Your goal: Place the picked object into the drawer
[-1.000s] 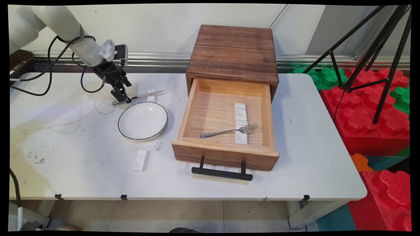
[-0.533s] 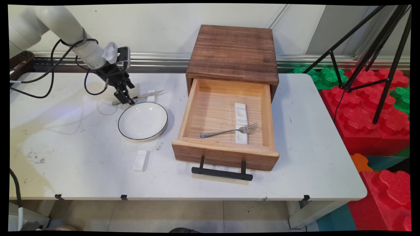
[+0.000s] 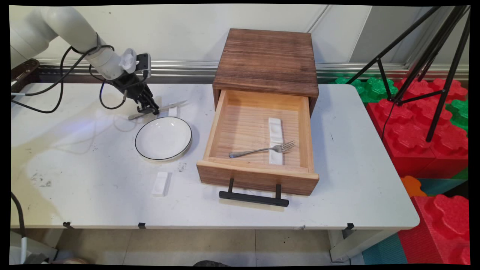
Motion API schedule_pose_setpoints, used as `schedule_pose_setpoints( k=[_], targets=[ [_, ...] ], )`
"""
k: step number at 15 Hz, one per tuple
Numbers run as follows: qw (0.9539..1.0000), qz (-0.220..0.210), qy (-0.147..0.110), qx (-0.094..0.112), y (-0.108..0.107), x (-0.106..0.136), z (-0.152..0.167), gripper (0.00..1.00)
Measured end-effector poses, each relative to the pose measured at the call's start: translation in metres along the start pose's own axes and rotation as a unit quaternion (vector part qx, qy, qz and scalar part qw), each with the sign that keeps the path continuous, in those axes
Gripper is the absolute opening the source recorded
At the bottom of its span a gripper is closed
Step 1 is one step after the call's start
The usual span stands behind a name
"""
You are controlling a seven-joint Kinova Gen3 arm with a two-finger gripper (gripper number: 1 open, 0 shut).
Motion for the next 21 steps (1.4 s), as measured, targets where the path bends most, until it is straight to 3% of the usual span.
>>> schedule_pose_setpoints(
  k=[13, 21],
  targets=[
    [1.0, -0.005, 0.007, 0.003, 0.001, 0.003, -0.007, 0.0],
    [0.9996, -0.003, 0.019, 0.021, 0.002, 0.012, -0.042, 0.0]
  ],
)
